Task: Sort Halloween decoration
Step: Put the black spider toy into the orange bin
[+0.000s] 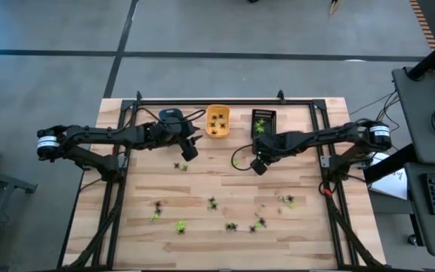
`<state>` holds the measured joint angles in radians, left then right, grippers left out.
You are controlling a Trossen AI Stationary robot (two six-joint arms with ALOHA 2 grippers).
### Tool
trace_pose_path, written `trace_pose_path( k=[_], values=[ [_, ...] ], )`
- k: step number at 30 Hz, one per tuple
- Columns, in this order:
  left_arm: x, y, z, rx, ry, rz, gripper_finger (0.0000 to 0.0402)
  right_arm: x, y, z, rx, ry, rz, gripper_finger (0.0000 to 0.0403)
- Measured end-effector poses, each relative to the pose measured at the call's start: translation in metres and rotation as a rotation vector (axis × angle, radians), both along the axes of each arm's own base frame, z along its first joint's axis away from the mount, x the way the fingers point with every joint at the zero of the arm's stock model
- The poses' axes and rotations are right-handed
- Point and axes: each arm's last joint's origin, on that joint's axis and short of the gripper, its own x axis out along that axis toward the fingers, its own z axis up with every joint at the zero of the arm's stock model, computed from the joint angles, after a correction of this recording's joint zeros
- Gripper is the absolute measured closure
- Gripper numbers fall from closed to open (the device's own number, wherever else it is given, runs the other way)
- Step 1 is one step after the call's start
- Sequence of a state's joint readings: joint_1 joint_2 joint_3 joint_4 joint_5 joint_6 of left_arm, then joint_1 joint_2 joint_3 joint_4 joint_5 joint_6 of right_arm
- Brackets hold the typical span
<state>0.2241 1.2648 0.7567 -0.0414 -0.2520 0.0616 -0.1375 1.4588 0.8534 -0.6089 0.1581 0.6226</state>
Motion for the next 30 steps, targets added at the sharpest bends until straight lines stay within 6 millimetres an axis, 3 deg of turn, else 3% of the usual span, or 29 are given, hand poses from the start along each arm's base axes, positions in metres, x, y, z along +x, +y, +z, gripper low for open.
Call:
trace_pose_path(
  k=[8,15,23,30],
  values=[
    [0.000,0.000,0.000,0.001,-0.005,-0.001,0.0275,0.010,-0.002,-0.027,-0.038,0.009,0.006,0.0394],
    [0.000,-0.001,0.001,-0.001,-0.007,-0.002,0.0275,0.015,0.005,-0.033,0.011,-0.003,0.055,0.0394],
    [0.004,-0.010,0.002,-0.054,-0.036,-0.123,0.0275,0.017,0.028,-0.014,0.117,-0.080,0.120,0.0394],
    [0.010,-0.032,0.007,-0.035,-0.088,-0.214,0.0276,0.009,0.039,0.011,0.140,-0.149,0.176,0.0394]
  ],
)
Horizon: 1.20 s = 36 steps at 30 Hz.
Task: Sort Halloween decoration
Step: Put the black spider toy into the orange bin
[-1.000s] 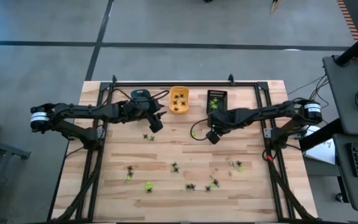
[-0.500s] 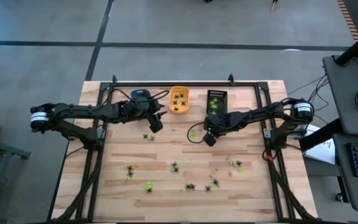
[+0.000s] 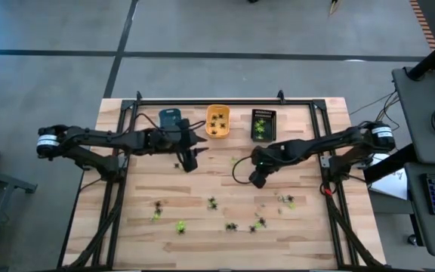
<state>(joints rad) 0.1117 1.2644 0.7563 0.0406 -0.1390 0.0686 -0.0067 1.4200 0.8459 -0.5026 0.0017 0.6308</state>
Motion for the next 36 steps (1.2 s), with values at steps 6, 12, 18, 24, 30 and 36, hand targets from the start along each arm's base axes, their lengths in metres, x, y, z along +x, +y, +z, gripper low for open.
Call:
trace_pose_path(
  k=[6,12,18,24,30,36],
  values=[
    [0.009,-0.024,-0.002,0.007,-0.036,-0.093,0.0304,-0.017,0.003,0.010,0.049,-0.028,0.057,0.0394],
    [0.036,-0.037,-0.021,0.031,-0.108,-0.147,0.0353,-0.038,0.003,-0.001,0.085,-0.008,0.012,0.0394],
    [0.065,-0.038,-0.044,0.066,-0.172,-0.159,0.0398,-0.049,0.004,-0.018,0.121,-0.018,-0.068,0.0394],
    [0.105,-0.041,-0.062,0.066,-0.151,-0.165,0.0401,-0.049,0.003,-0.026,0.132,-0.096,-0.103,0.0394],
    [0.132,-0.044,-0.091,0.072,-0.083,-0.177,0.0401,-0.047,0.003,-0.027,0.138,-0.126,-0.129,0.0394],
    [0.150,-0.044,-0.117,0.070,-0.034,-0.179,0.0401,-0.048,0.003,-0.027,0.139,-0.128,-0.131,0.0394]
  ],
)
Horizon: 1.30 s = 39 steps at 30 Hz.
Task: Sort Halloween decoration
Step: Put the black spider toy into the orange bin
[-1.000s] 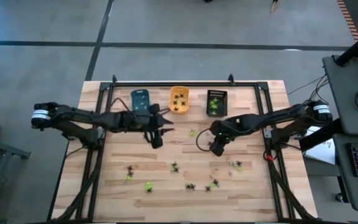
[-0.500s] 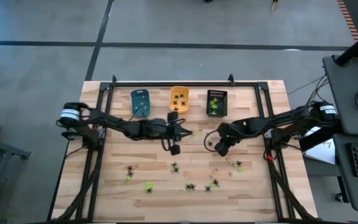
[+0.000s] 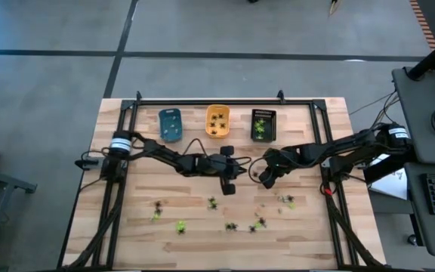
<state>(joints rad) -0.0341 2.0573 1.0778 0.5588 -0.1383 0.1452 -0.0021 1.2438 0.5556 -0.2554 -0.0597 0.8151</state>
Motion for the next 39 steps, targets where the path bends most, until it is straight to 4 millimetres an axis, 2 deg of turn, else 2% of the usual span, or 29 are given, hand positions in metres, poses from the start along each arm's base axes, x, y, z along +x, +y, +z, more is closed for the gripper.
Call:
trace_pose_path(
  k=[7,16,20,30,39],
  values=[
    [0.024,-0.003,-0.016,-0.016,0.003,-0.045,0.0401,0.000,0.000,0.000,-0.008,0.000,0.013,0.0394],
    [0.038,-0.003,-0.039,-0.023,0.044,-0.046,0.0402,0.000,0.000,0.000,-0.012,0.001,0.003,0.0389],
    [0.042,-0.003,-0.046,-0.026,0.070,-0.045,0.0402,0.000,0.000,-0.001,-0.003,0.000,-0.022,0.0364],
    [0.042,-0.002,-0.049,-0.034,0.089,-0.038,0.0402,0.003,-0.002,-0.001,-0.063,-0.054,-0.047,0.0264],
    [0.042,-0.002,-0.050,-0.041,0.093,-0.034,0.0401,-0.005,-0.002,-0.011,-0.028,-0.035,-0.099,0.0230]
  ],
)
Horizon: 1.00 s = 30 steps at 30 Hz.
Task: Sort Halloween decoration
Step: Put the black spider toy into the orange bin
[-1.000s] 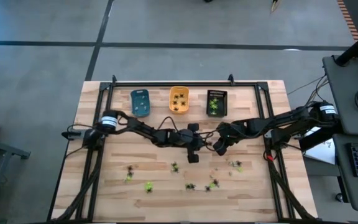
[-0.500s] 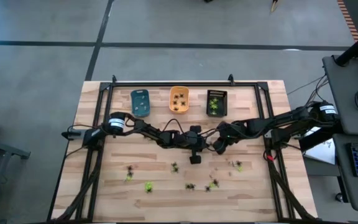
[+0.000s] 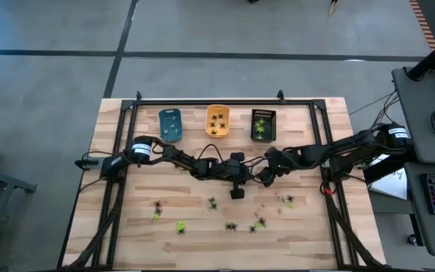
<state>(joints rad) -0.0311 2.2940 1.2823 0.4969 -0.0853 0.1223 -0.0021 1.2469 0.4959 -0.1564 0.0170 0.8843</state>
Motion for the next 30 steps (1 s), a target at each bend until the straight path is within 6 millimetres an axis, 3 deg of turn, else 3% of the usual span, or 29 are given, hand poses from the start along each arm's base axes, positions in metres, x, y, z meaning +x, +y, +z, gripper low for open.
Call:
trace_pose_path(
  k=[10,21,30],
  values=[
    [0.000,0.001,0.000,0.000,0.002,0.002,0.0401,0.000,0.002,-0.005,0.022,-0.054,-0.009,0.0229],
    [0.000,0.002,-0.001,0.000,0.004,0.004,0.0401,0.012,0.004,-0.026,0.045,-0.026,0.013,0.0230],
    [-0.001,0.002,-0.001,0.000,0.006,0.004,0.0401,0.013,0.004,-0.027,0.041,-0.023,0.015,0.0283]
  ],
)
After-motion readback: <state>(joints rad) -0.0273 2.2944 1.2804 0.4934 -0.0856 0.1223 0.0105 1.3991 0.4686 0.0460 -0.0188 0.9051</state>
